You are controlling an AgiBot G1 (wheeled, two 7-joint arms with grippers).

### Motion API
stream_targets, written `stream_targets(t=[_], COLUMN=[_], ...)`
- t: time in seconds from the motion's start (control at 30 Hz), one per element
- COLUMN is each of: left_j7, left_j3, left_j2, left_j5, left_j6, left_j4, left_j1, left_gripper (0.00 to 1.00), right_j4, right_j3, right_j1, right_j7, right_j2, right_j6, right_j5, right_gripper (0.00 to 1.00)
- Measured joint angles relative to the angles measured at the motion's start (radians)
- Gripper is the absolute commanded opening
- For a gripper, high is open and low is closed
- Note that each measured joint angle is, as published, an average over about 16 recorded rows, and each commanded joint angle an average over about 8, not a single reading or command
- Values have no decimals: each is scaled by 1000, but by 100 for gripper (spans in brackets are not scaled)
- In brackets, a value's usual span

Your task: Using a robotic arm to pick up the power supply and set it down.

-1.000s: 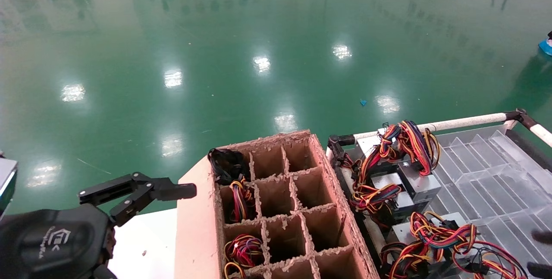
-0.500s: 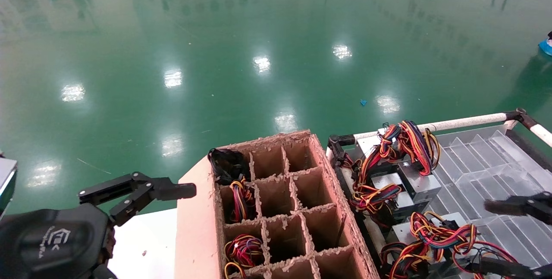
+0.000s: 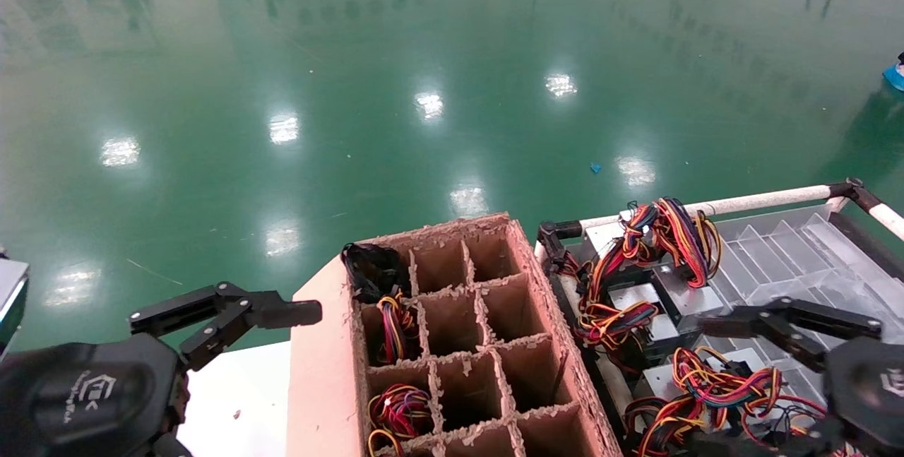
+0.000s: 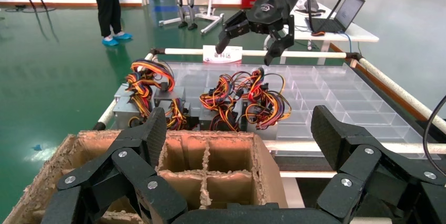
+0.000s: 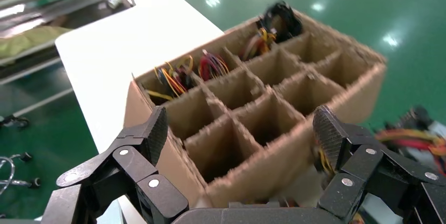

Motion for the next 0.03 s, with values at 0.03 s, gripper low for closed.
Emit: stream_targets(t=[0.03], left_j7=[0], left_j3=[0], left_j2=[0], left_j5=[0], left_j6=[0], left_j4=[0], left_j1=[0], left_gripper=[100], right_j4=[4], right_j3=[5], right_j1=[-4], right_j7=[1], right_j2=[-4], right_j6=[1], right_j5=[1], right_gripper=[100])
